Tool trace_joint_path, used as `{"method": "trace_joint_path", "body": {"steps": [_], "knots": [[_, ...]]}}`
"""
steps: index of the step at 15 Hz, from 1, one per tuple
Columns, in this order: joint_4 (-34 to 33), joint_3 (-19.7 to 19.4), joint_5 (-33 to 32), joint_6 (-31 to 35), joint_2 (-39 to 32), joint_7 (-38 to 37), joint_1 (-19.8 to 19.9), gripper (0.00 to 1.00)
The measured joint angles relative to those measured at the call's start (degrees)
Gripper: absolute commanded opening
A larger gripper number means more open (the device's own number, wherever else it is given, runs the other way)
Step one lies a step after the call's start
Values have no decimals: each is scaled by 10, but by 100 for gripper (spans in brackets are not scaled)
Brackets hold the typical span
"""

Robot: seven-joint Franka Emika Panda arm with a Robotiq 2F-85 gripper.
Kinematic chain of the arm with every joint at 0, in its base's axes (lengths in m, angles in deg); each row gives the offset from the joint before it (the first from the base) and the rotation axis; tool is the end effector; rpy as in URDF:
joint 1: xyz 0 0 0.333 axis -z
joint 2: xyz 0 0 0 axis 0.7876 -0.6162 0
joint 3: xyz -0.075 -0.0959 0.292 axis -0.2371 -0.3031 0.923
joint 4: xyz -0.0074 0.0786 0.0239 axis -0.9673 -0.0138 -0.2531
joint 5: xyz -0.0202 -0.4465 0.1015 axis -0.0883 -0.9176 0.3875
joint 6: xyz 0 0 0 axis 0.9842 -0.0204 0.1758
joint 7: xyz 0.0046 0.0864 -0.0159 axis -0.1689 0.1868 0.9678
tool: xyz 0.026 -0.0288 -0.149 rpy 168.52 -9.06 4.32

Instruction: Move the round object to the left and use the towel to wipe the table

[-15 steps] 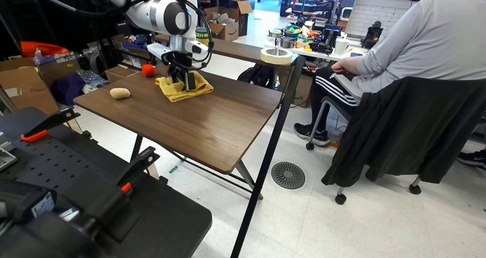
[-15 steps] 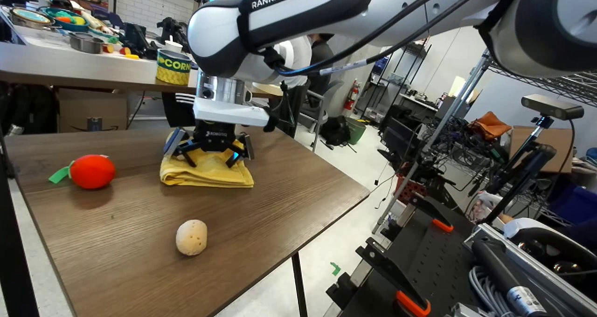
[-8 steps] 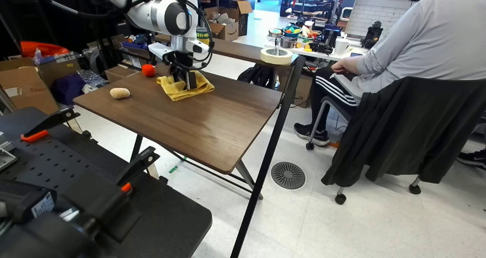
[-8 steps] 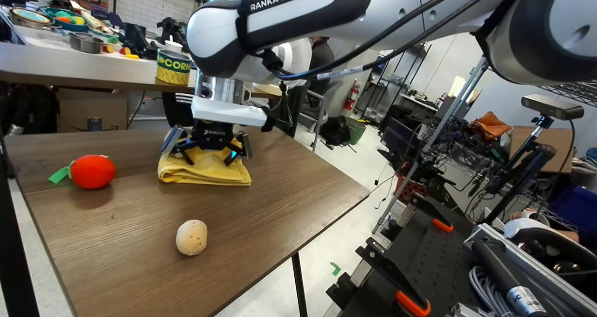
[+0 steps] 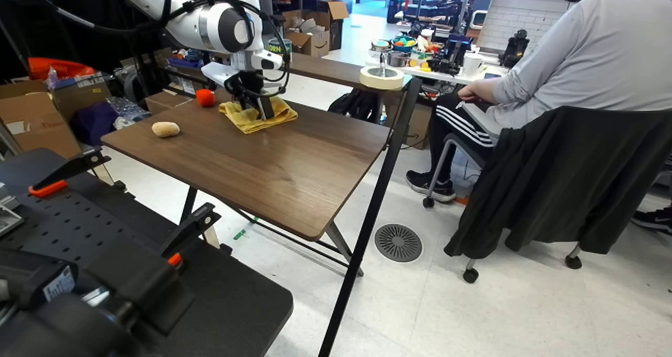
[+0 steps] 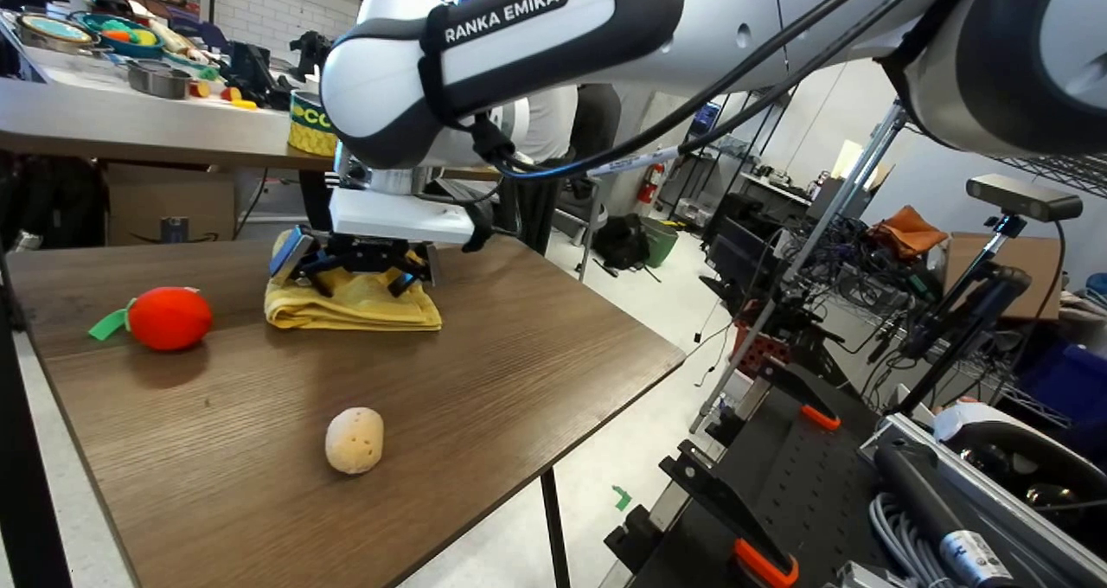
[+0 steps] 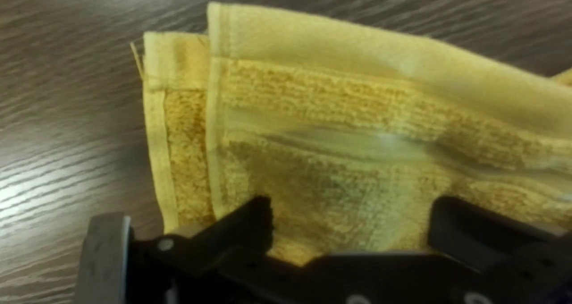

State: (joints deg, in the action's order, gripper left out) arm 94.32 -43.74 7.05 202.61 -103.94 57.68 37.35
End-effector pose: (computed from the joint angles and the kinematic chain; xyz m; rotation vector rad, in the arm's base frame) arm 0.7988 0.1869 -0.0595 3.0957 -0.3758 -0.0276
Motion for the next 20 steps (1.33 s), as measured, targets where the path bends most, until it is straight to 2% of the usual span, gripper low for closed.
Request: {"method": "trace_joint_path", "body": {"steps": [4, 9, 15, 20], "knots": [[0, 2, 0, 0, 0, 2, -13, 100], [35, -9, 8, 0, 18, -50, 11, 100], [172, -49, 9, 20, 92, -137, 33, 100], [316, -74, 8, 137, 155, -150, 38, 100]]}}
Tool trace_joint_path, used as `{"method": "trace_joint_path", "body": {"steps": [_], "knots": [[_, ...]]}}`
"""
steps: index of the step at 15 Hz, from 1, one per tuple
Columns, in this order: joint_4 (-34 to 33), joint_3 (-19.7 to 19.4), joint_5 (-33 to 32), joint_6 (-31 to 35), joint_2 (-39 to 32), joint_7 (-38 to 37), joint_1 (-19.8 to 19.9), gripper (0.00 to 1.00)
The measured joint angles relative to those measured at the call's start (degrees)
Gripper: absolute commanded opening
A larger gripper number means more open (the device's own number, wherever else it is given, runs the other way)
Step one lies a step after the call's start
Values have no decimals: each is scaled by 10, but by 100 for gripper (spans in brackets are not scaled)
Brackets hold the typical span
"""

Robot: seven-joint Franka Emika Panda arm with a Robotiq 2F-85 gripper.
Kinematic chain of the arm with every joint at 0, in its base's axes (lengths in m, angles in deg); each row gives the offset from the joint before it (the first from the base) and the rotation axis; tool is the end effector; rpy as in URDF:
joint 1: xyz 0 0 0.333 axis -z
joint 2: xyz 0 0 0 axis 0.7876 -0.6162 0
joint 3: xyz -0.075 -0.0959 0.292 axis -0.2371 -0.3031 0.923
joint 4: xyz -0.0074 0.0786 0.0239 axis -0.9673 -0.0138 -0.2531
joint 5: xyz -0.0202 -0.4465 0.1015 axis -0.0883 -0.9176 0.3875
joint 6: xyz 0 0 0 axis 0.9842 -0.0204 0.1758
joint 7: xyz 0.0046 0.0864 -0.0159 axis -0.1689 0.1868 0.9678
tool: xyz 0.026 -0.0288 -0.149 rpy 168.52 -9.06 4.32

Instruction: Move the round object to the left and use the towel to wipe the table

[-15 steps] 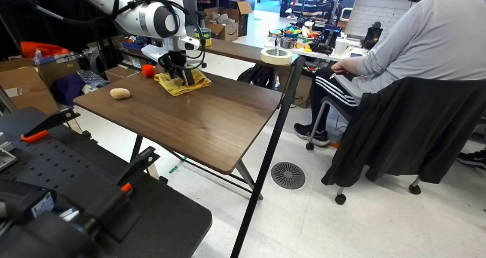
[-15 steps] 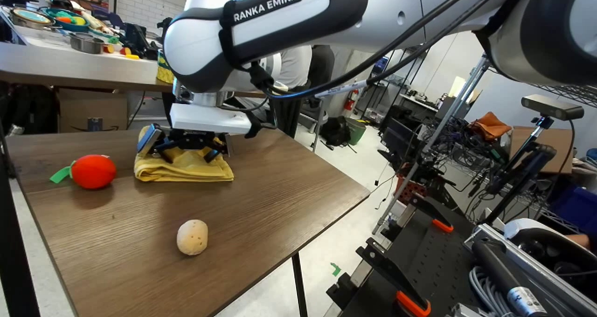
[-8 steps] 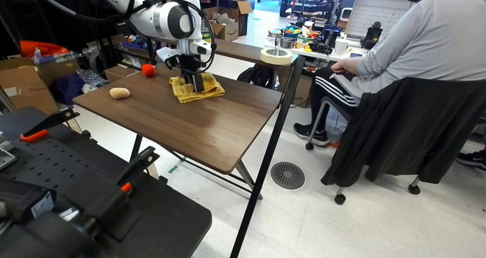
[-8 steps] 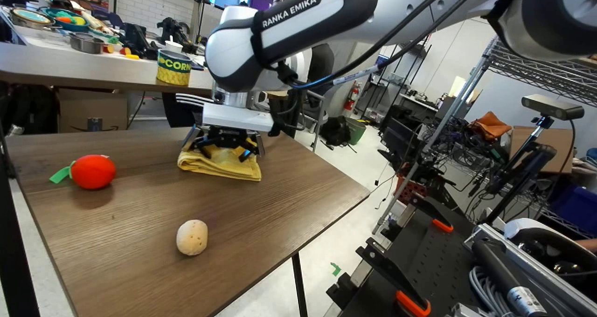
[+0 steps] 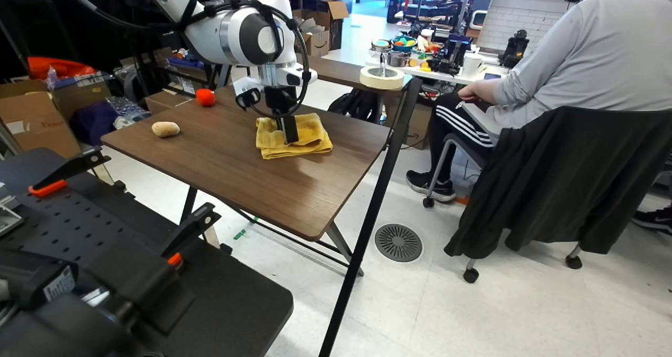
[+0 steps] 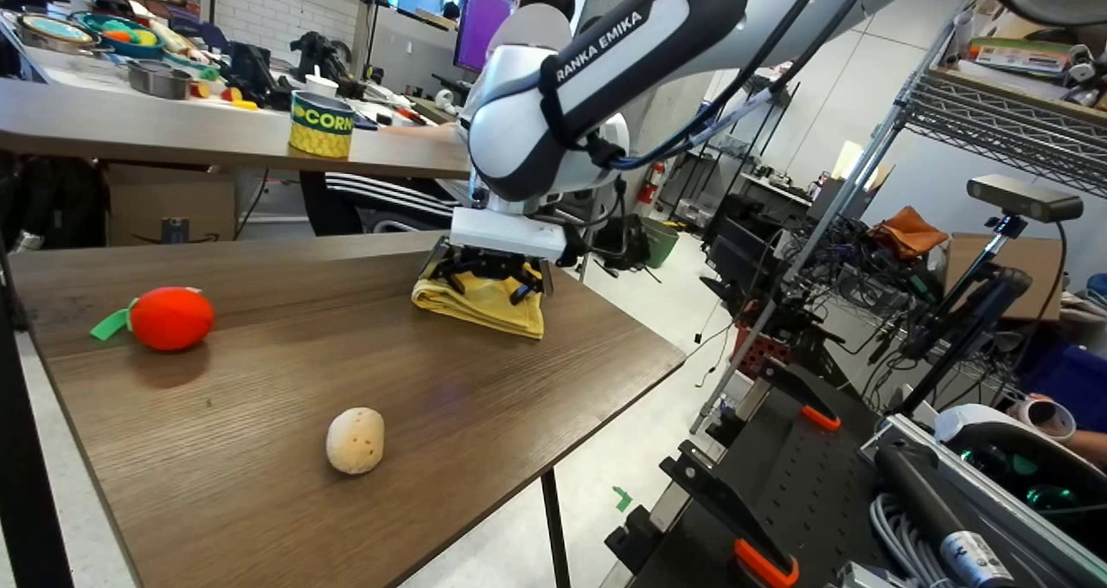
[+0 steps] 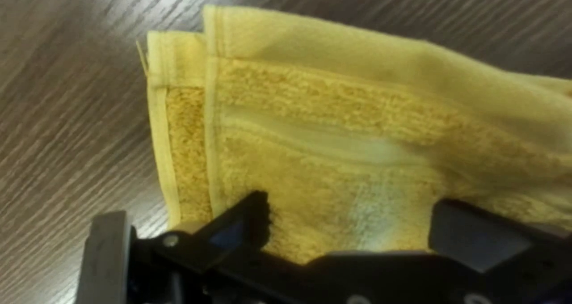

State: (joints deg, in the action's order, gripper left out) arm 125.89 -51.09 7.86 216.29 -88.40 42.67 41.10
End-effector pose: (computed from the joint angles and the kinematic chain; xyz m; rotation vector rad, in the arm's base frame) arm 0.7434 0.0245 -0.0714 2.8429 -0.9676 -0.0006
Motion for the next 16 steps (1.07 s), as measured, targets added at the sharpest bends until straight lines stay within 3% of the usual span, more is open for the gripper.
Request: {"method": "trace_joint_path", "body": {"steps": [5, 8, 11, 16], "knots": [[136, 5, 0, 152, 59, 3, -6, 100], [201, 8, 2, 201, 102, 3, -17, 100], [235, 34, 23, 185, 129, 21, -7, 100], [239, 119, 71, 112, 118, 105, 48, 100]]}}
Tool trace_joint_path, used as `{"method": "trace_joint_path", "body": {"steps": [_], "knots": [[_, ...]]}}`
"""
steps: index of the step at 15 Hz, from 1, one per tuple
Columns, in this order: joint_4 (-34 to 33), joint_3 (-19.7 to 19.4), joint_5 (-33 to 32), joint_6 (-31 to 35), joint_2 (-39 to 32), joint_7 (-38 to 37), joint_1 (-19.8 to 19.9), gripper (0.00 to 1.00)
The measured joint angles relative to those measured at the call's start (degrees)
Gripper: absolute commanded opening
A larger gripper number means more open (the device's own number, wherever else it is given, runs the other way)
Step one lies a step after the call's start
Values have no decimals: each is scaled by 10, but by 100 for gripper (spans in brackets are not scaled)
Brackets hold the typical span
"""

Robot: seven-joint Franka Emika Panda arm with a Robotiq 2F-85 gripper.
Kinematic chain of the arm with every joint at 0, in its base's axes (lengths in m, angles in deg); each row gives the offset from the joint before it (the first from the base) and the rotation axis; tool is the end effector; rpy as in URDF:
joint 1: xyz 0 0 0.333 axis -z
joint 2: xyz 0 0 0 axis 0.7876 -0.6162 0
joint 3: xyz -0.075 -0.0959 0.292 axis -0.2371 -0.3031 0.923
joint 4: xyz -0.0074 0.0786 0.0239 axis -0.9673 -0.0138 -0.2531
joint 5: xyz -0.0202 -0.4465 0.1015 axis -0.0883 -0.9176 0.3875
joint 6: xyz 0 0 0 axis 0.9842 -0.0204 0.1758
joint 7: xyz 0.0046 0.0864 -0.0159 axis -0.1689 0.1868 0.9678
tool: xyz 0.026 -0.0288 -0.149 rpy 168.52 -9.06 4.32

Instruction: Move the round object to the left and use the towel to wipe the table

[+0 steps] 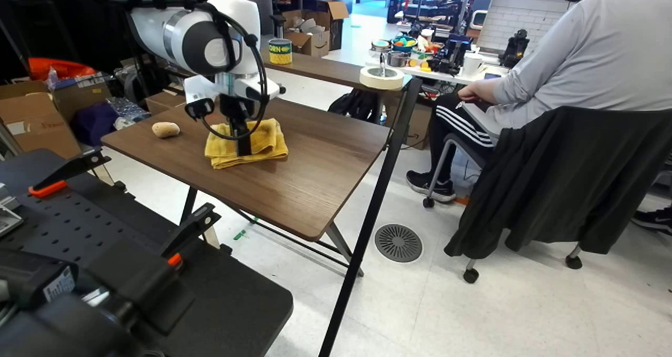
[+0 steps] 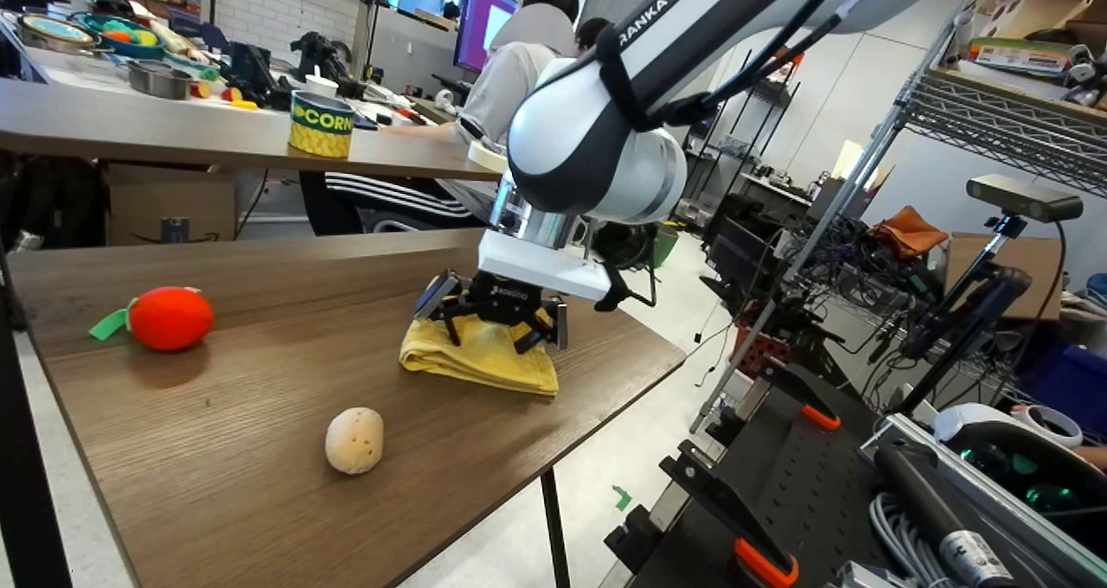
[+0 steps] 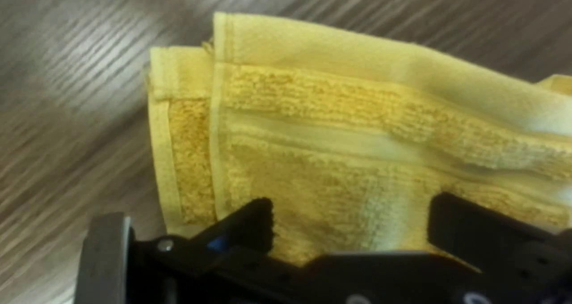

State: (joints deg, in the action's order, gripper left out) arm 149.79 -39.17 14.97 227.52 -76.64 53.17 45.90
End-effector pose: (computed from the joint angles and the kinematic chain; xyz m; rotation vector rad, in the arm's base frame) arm 0.6394 0.0924 -0.0812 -2.9364 0.8681 0.1760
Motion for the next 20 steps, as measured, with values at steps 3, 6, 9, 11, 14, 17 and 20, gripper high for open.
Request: {"method": "trace_joint_path", "body": {"steps": [3, 6, 9, 11, 14, 17, 20], "knots": [[-9, 26, 8, -47, -2, 40, 4, 100], [-11, 20, 13, -75, -1, 35, 1, 100], [0, -14, 16, -89, 5, 3, -2, 100], [12, -42, 16, -94, 12, -21, -3, 100], [29, -83, 16, -94, 20, -60, -4, 100], [42, -119, 15, -94, 24, -93, -4, 100], [42, -124, 15, -94, 23, -99, 1, 100]]}}
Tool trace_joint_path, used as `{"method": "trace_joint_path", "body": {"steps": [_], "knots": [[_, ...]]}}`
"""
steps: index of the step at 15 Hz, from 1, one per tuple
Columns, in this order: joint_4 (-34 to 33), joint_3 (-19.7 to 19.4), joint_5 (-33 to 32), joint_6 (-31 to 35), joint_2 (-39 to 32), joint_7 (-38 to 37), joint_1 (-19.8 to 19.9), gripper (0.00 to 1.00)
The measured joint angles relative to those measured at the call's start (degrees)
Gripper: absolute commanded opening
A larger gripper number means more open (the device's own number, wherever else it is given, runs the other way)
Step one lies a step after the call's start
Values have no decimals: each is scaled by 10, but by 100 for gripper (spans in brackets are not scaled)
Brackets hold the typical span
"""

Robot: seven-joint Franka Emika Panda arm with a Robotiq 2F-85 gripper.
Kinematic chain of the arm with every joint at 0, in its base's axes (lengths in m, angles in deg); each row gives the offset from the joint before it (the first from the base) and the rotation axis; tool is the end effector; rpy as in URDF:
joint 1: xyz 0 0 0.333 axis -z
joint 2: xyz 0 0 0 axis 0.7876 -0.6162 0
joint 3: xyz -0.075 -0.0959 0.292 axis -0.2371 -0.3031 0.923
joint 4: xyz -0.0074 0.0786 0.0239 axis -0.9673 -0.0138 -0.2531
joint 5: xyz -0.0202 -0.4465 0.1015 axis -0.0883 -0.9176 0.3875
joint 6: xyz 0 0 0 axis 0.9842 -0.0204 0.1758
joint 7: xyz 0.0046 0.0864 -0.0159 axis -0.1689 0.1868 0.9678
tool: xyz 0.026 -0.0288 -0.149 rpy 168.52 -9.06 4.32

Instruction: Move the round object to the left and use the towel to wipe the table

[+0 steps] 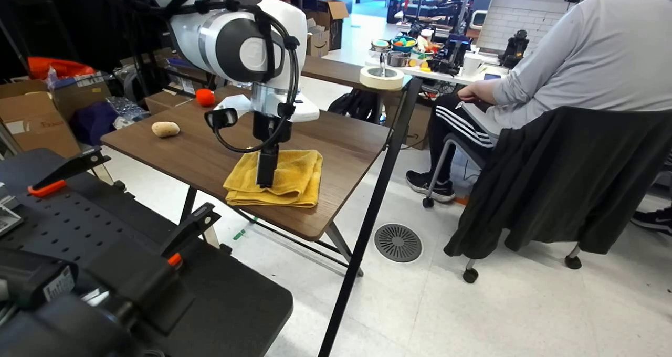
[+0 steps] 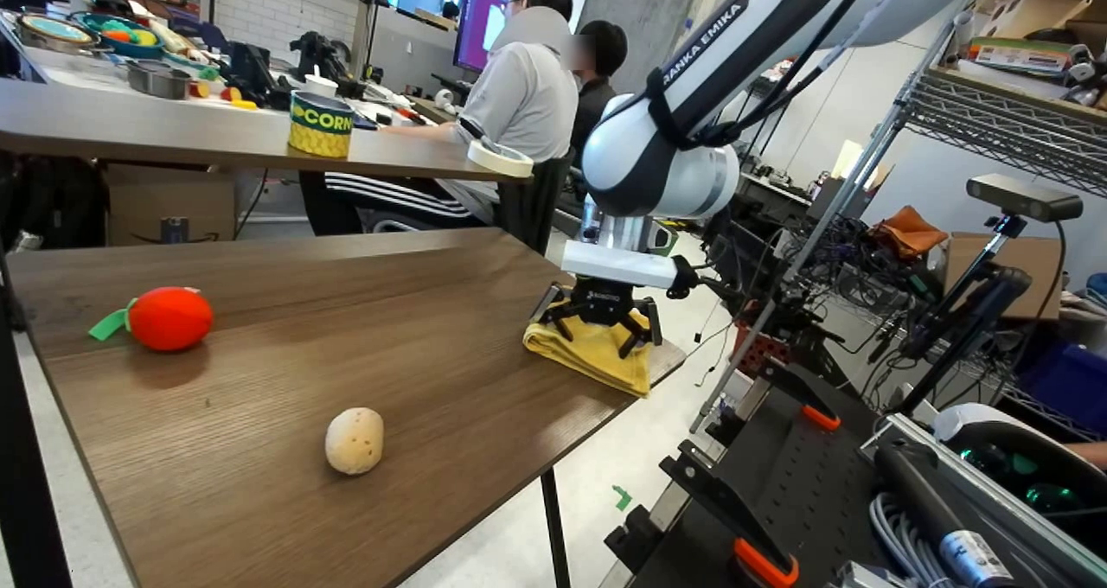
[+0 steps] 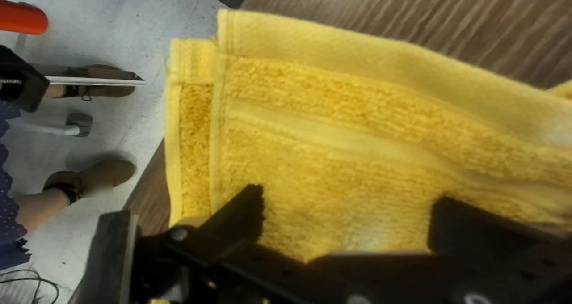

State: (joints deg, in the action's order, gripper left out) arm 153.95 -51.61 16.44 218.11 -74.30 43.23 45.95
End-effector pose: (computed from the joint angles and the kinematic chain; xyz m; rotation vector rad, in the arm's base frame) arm 0.5994 -0.0594 -0.0804 2.6869 -1.3322 -0.3421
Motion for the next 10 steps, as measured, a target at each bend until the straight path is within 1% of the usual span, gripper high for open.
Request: {"method": "trace_joint_path", "body": {"steps": [2, 5, 7, 9, 10], "knots": [[-11, 14, 0, 0, -4, 8, 1, 100], [-56, 62, 0, 0, -23, 28, -6, 100], [-95, 88, -1, 0, -44, 35, -21, 100], [-138, 91, -1, -11, -65, 34, -40, 100], [-156, 87, -1, -20, -73, 32, -43, 100]]}}
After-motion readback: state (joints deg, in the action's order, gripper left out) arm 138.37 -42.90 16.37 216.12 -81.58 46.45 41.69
